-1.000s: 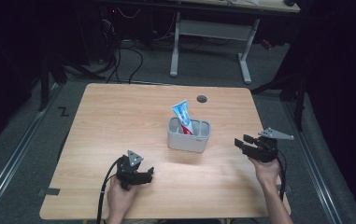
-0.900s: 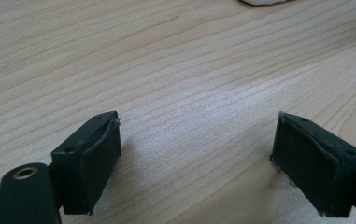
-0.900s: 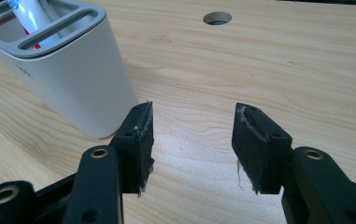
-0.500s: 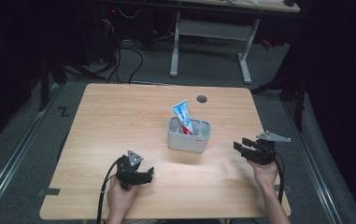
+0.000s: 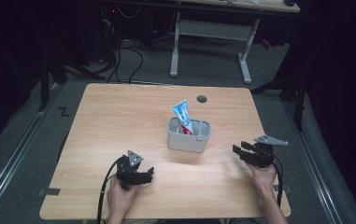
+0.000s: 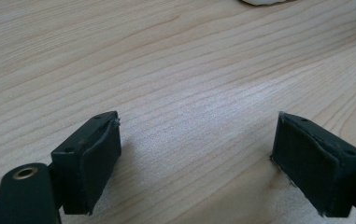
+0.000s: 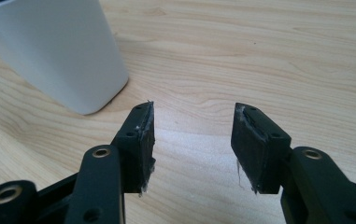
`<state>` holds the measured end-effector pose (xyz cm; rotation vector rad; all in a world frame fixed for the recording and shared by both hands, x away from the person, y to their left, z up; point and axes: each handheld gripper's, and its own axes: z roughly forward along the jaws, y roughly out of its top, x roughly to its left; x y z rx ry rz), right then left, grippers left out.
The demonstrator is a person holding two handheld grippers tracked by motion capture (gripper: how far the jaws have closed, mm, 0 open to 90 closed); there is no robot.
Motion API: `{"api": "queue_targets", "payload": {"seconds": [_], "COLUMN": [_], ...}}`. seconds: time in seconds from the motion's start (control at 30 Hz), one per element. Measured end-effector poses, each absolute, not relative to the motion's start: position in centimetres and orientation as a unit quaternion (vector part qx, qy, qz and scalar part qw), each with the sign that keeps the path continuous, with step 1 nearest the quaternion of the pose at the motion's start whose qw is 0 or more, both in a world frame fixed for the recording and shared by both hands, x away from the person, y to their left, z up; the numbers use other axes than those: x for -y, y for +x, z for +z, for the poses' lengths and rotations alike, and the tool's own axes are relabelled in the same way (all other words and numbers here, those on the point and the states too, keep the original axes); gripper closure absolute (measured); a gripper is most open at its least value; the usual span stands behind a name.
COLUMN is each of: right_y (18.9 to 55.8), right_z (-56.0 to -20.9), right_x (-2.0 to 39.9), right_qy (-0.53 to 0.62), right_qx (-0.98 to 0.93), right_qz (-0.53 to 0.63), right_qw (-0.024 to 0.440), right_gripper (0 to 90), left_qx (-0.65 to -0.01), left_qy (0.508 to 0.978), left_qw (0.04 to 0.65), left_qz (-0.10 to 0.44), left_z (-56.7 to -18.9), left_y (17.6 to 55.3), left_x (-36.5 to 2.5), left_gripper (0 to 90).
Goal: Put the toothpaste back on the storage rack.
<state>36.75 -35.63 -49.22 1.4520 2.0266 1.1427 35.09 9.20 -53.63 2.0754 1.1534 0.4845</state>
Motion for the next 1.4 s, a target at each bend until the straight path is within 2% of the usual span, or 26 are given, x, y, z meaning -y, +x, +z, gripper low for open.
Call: {"api": "queue_targets", "payload": {"seconds": [0.63, 1.4], "right_y": [37.2, 37.5], "right_z": [-51.2, -52.7], "right_x": [34.4, 32.2], "right_qy": [0.526, 0.509], "right_qx": [-0.731, -0.756], "right_qz": [0.399, 0.371], "right_qw": [0.174, 0.179], "right_gripper": [49.6, 48.4], "left_qx": [-0.446, -0.446], "left_qy": [0.802, 0.802], "left_qw": [0.351, 0.352], "left_qz": [0.187, 0.187], "left_z": [-53.6, -53.6], "left_y": [35.1, 35.1], "left_x": [-9.2, -9.2], "left_gripper": [15.9, 15.9]}}
